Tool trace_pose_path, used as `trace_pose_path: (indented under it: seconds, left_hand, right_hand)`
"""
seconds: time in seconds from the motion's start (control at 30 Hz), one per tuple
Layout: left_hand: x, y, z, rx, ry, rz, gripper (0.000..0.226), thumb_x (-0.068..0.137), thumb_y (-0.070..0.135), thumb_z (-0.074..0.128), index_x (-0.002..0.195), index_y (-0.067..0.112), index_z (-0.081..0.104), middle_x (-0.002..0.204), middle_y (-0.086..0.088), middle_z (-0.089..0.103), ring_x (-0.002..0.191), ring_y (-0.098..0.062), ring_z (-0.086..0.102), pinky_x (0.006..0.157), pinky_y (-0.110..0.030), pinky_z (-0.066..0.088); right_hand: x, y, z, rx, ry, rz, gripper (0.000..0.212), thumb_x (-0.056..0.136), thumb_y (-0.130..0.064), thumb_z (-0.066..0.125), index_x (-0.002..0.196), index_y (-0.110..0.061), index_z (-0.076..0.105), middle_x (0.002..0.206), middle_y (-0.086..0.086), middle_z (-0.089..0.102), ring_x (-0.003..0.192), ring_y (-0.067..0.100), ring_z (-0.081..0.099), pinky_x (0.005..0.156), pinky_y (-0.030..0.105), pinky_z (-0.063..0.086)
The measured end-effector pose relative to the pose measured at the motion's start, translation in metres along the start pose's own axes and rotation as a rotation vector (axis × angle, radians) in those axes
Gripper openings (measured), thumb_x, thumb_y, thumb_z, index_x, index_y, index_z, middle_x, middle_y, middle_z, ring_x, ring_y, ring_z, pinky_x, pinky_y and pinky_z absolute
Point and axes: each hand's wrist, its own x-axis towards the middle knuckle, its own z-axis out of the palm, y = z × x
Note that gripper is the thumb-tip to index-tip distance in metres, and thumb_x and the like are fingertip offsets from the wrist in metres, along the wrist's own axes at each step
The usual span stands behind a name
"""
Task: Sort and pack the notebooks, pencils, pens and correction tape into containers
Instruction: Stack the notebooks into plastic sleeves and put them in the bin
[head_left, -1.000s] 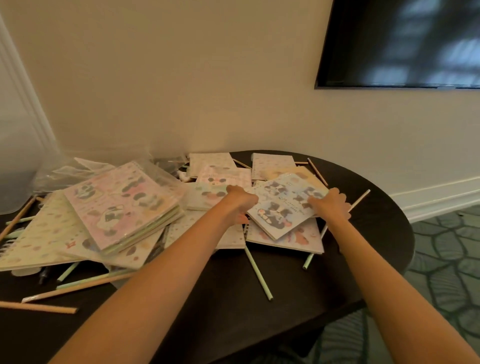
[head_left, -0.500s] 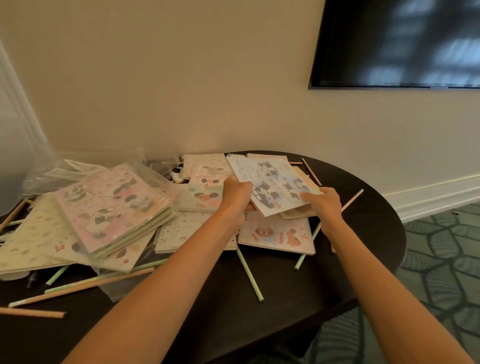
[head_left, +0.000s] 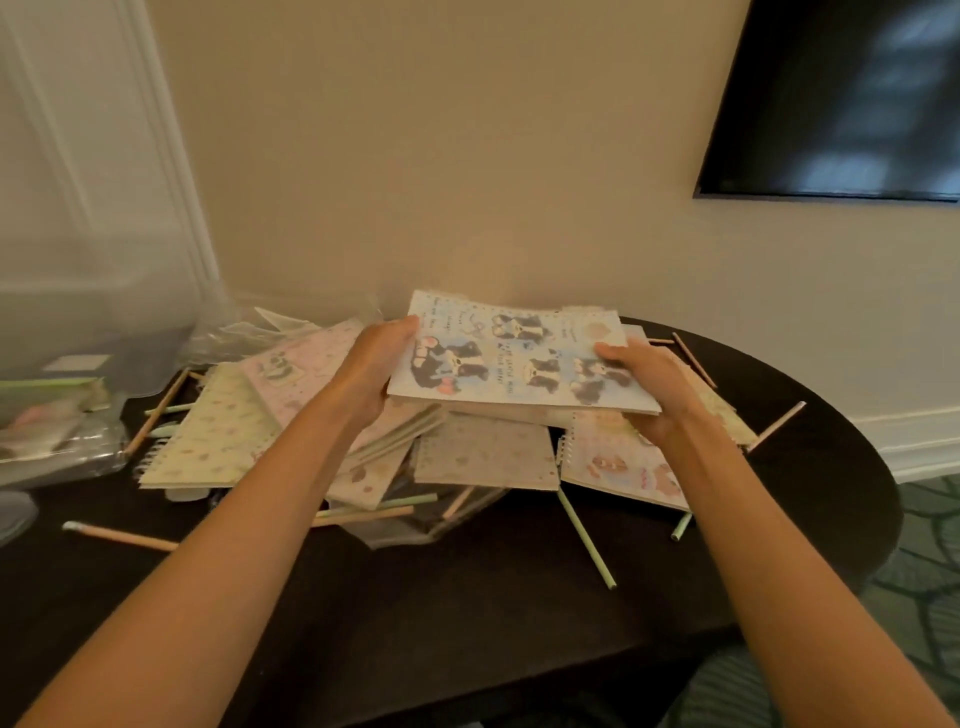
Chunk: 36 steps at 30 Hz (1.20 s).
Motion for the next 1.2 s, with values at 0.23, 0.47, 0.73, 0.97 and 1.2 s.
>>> trace_pose_path:
  seconds: [0.23,0.47,0.73,0.97,1.2]
  left_hand:
    - [-0.003,-0.027,-0.06,1.084,-0.188,0.29,0.051,0.089,0.023,0.055,0.137,0.016,0.04,0.142,-0.004,0.039,0.13,-0.024,0.036,0.1,-0.031,0.034]
    - [-0.018,-0.063,-0.062,1.547,-0.301,0.131,0.073,0.092,0.038,0.049,0.15,0.023,0.007,0.156,-0.009,-0.006,0.143,-0.033,0.001,0.113,-0.05,0.013]
    - [-0.033,-0.038,-0.055,1.5,-0.018,0.322,0.021,0.093,0.001,0.035,0.108,0.0,0.05,0.113,-0.019,0.054,0.1,-0.035,0.053,0.072,-0.033,0.035]
    - [-0.047,-0.029,-0.059,1.546,0.023,0.196,0.025,0.095,0.002,0.033,0.111,-0.003,0.05,0.115,-0.021,0.052,0.107,-0.036,0.051,0.079,-0.034,0.038]
    - [-0.053,-0.028,-0.06,1.563,0.006,0.257,0.022,0.092,-0.005,0.038,0.108,-0.001,0.052,0.112,-0.019,0.052,0.103,-0.036,0.051,0.074,-0.033,0.037]
  right_hand:
    - [-0.015,0.012,0.016,0.162,0.029,0.178,0.019,0.093,-0.006,0.05,0.075,-0.007,0.052,0.047,0.001,0.06,0.032,0.005,0.053,0.028,0.012,0.036]
    - [-0.044,0.016,0.01,-0.048,-0.073,0.311,0.023,0.092,0.0,0.043,0.113,0.0,0.05,0.082,0.016,0.072,0.069,0.027,0.072,0.056,0.037,0.059]
    - [-0.066,0.02,0.017,-0.024,0.042,0.212,0.044,0.091,0.005,0.044,0.135,-0.001,0.038,0.093,0.015,0.062,0.059,0.025,0.07,0.046,0.031,0.056]
    - [-0.078,0.032,0.023,0.096,0.098,0.093,0.047,0.091,0.005,0.045,0.137,-0.003,0.036,0.093,0.011,0.061,0.067,0.023,0.067,0.05,0.03,0.056]
    - [-0.079,0.05,0.042,0.15,0.16,-0.07,0.037,0.09,0.007,0.044,0.122,-0.011,0.052,0.118,0.014,0.06,0.084,0.023,0.064,0.073,0.04,0.056]
